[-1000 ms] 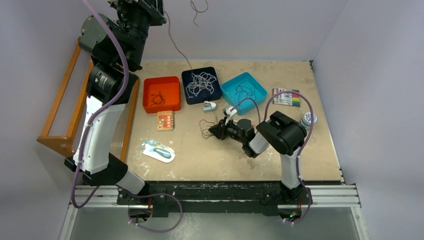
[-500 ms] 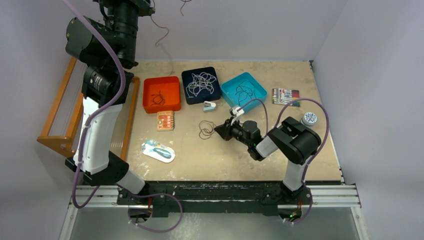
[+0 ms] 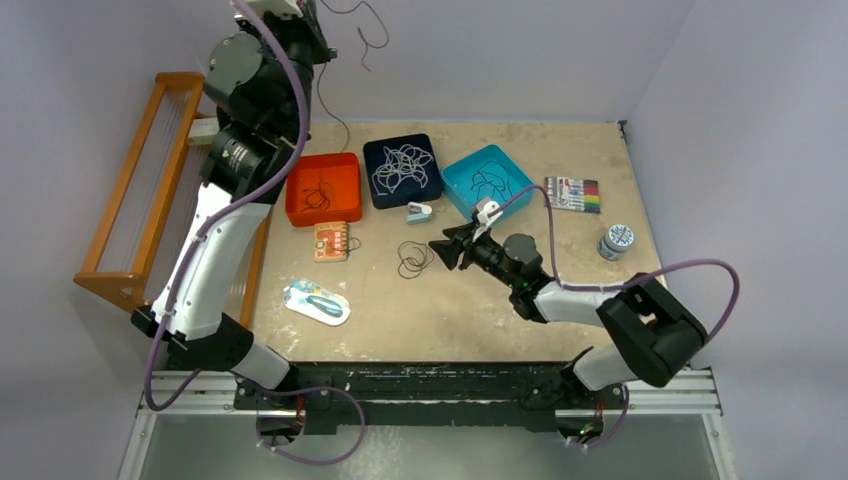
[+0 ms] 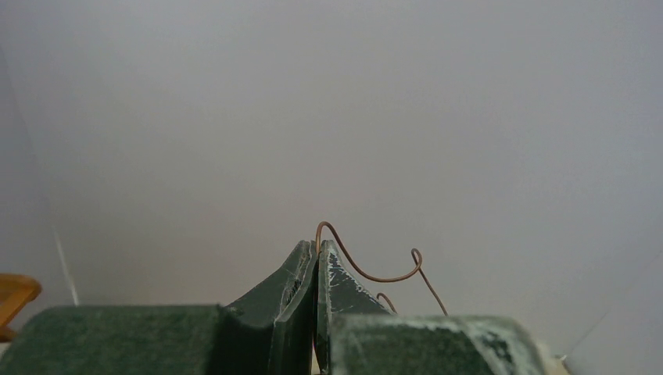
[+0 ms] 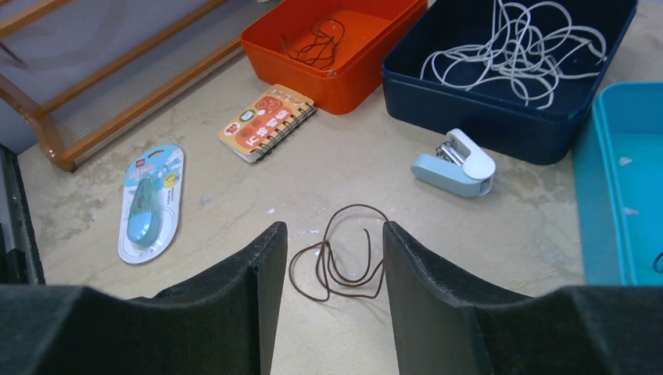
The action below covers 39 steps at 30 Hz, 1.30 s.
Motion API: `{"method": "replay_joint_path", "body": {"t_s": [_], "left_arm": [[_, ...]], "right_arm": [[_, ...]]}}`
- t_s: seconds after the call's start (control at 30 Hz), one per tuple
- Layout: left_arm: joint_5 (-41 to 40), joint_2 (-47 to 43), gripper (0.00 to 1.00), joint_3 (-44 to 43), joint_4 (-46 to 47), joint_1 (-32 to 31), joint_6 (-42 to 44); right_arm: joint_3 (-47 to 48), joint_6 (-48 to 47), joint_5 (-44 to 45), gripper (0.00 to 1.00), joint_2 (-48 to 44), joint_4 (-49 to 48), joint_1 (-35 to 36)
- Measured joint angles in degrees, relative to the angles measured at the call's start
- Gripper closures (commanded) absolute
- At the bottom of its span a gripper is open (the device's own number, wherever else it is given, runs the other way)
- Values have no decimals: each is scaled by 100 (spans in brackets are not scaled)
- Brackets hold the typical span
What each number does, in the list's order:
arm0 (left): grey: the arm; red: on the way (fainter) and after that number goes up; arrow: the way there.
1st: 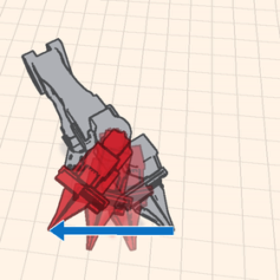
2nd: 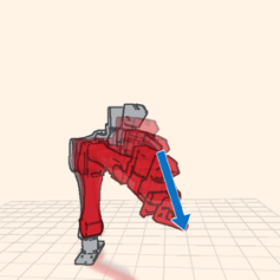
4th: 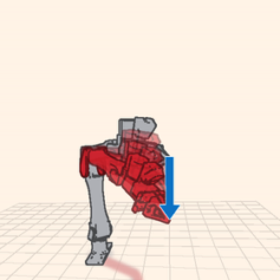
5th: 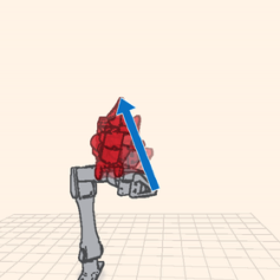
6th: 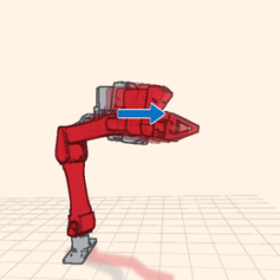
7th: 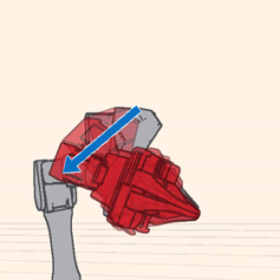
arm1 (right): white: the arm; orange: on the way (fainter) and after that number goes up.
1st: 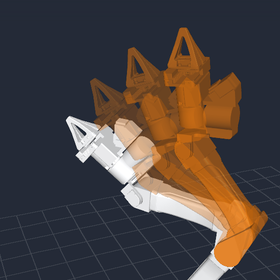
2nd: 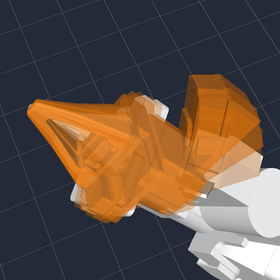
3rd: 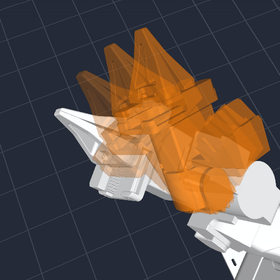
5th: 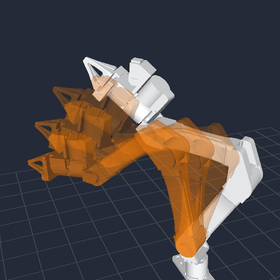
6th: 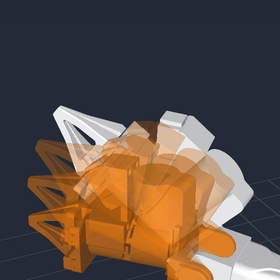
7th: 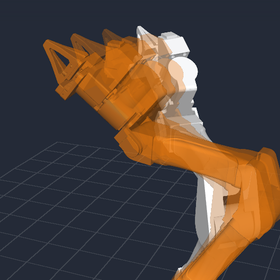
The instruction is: Untangle the cables
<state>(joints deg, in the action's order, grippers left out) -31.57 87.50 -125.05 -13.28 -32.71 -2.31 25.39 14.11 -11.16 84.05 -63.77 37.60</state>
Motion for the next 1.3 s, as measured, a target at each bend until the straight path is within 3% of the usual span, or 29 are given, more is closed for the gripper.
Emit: {"method": "replay_joint_path", "body": {"t_s": [0.23, 0.6, 0.87, 1.3], "left_arm": [[-321, 24, 100, 372, -190, 118, 138], [-11, 295, 100, 595, -225, 1248, -212], [138, 444, 100, 1346, -223, 1381, -286], [492, 457, 100, 2385, -212, 2129, -662]], "right_arm": [[9, -367, 83, 45, -549, 516, 0], [9, -481, 149, 44, -553, 719, 0], [57, -494, 162, 44, -339, 763, 0], [118, -516, 162, 43, -304, 776, 0]]}}
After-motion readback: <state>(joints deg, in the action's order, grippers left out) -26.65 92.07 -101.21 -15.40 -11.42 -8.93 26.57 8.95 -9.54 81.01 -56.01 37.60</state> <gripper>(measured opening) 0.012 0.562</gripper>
